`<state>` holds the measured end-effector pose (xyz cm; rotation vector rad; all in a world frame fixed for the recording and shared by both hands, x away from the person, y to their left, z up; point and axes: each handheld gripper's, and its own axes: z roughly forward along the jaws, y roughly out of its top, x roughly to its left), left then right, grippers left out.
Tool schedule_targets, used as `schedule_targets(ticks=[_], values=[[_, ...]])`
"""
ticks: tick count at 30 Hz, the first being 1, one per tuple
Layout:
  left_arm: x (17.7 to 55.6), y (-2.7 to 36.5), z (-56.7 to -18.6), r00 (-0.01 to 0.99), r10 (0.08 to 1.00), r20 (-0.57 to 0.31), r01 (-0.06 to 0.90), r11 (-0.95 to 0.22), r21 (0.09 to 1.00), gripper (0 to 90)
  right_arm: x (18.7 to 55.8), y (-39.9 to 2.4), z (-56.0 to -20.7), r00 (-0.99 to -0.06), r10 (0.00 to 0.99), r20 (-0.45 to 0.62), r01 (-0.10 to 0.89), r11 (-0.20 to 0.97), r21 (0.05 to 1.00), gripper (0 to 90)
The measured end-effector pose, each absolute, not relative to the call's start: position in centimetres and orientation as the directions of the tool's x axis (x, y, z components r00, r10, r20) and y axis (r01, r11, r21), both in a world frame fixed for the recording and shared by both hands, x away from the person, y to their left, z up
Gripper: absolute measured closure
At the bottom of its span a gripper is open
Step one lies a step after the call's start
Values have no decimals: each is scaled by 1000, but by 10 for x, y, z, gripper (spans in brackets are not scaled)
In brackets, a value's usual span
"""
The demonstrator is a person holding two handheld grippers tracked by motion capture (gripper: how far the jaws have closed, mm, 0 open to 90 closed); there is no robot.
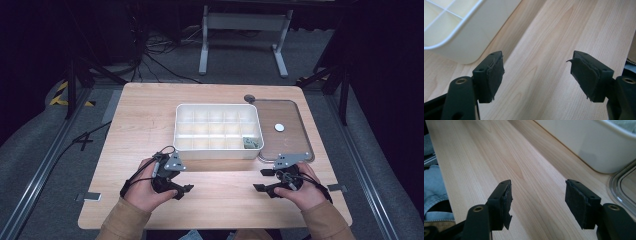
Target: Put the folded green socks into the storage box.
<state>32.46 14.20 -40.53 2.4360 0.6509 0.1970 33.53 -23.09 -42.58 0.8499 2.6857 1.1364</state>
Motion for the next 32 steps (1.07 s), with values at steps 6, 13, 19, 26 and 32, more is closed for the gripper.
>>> schedule_targets(ticks=[6,13,19,26,32], values=[[325,138,-415,886,463,-8,394,-745,538,249,332,-225,-445,-847,520,109,446,584,678,392],[325,139,-419,883,469,-13,405,-749,524,245,328,-220,-465,-861,503,78,417,608,675,392],[321,142,-429,883,468,-12,406,-752,519,246,325,-217,-474,-861,506,42,394,613,685,385],[321,138,-437,890,456,-17,405,-771,491,241,323,-216,-478,-859,512,23,377,600,706,354],[323,141,-438,884,467,-24,419,-767,486,236,323,-215,-478,-859,513,16,372,601,707,355]])
